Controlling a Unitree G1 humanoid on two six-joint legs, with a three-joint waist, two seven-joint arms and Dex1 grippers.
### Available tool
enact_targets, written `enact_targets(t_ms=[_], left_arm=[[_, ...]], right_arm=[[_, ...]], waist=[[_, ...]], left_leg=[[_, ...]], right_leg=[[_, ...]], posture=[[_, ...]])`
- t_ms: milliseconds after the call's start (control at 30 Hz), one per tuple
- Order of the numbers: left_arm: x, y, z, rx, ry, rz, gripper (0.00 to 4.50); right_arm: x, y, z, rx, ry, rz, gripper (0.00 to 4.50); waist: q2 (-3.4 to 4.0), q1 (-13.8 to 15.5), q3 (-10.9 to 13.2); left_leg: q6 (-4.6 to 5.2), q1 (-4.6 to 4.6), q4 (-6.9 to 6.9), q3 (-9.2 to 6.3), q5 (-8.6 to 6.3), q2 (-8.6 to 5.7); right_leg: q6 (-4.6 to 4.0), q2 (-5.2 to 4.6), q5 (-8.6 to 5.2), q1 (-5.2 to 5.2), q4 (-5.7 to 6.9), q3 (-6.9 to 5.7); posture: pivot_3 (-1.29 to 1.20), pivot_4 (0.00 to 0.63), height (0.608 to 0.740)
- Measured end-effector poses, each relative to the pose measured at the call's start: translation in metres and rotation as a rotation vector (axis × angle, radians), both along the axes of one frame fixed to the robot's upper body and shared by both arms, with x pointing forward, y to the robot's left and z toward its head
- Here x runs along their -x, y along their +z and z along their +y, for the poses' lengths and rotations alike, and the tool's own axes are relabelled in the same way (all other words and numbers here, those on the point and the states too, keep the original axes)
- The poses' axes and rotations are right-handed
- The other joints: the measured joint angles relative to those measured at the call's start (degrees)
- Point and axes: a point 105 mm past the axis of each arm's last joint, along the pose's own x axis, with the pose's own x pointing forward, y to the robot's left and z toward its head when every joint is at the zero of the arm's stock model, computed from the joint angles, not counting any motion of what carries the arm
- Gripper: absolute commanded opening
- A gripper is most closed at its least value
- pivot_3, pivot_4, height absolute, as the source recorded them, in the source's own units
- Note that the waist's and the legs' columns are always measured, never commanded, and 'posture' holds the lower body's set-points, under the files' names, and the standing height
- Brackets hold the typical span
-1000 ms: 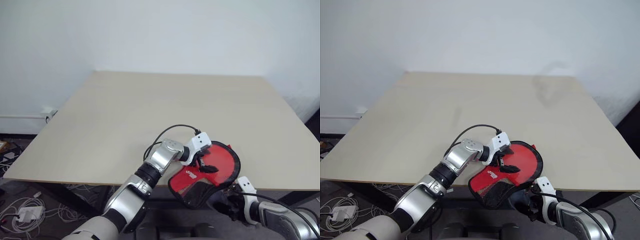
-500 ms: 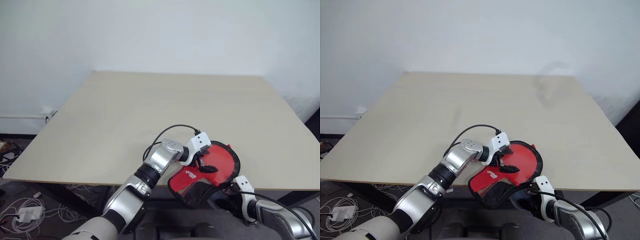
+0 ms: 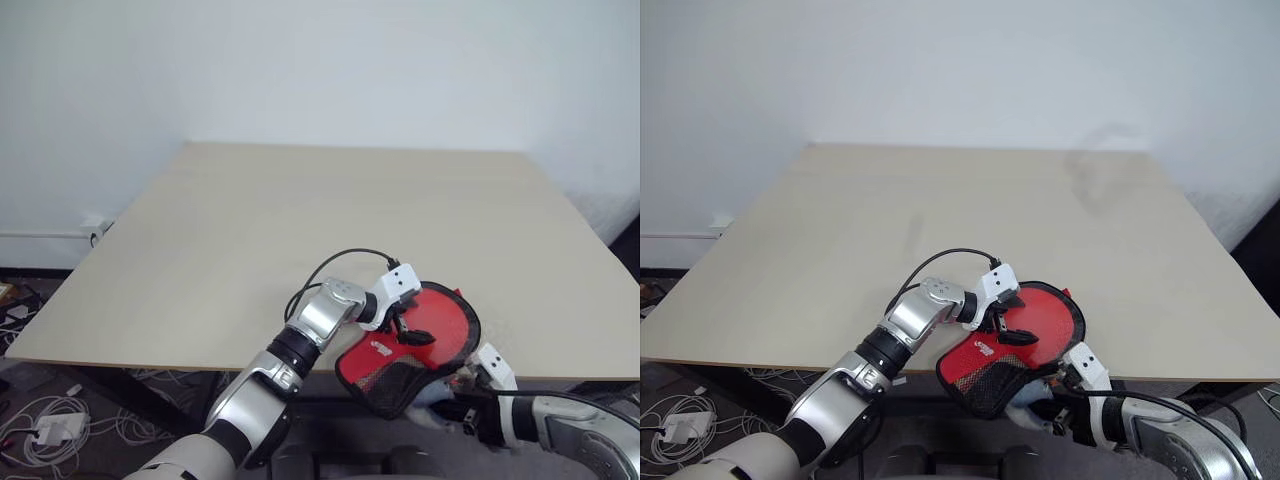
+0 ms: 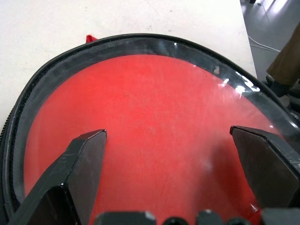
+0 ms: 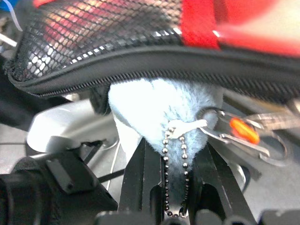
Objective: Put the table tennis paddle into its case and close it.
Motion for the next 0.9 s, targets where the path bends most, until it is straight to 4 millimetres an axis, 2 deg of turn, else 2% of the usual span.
enact_targets(t_ms=[267,600,667,800,900], left_arm=[[0.000,0.000,0.000,0.000,0.001,0.006,4.50],[0.003,0.001,-0.001,0.005,-0.002,0.010,4.50],[0.003,0.001,0.002,0.003,0.000,0.006,4.50],[0.003,0.002,0.007,-0.005,0.009,0.003,4.50],[0.005,0.002,0.010,-0.004,0.010,0.000,4.50]], right_arm=[[0.023,-0.005,0.007,0.021,0.143,0.072,0.17],[0.034,-0.003,0.006,0.025,0.217,0.089,0.17],[0.045,0.002,0.005,0.022,0.264,0.107,0.17],[0.045,0.008,0.013,-0.017,0.287,0.095,0.17],[0.040,0.011,0.028,-0.067,0.311,0.074,0.17]], waist=[[0.00,0.04,-0.01],[-0.01,0.14,-0.01],[-0.01,0.20,-0.02],[-0.05,0.11,-0.03],[-0.07,0.14,-0.04]], left_leg=[[0.00,0.00,0.00,0.01,0.00,0.00],[0.07,-0.01,-0.03,-0.01,0.01,0.00],[0.20,-0.01,-0.03,-0.01,-0.01,0.00],[0.20,-0.01,-0.04,-0.02,-0.11,0.01],[0.22,0.00,-0.08,-0.04,-0.13,0.03]], right_leg=[[0.00,0.00,0.00,0.01,-0.01,0.00],[0.07,0.00,-0.06,0.01,-0.01,-0.01],[0.15,0.01,-0.13,0.02,-0.01,-0.01],[0.16,0.04,-0.19,0.01,-0.03,0.01],[0.11,0.07,-0.25,0.01,-0.02,0.00]], posture=[[0.00,0.000,0.740],[0.00,0.000,0.740],[0.00,0.000,0.740],[0.00,0.000,0.740],[0.00,0.000,0.740]])
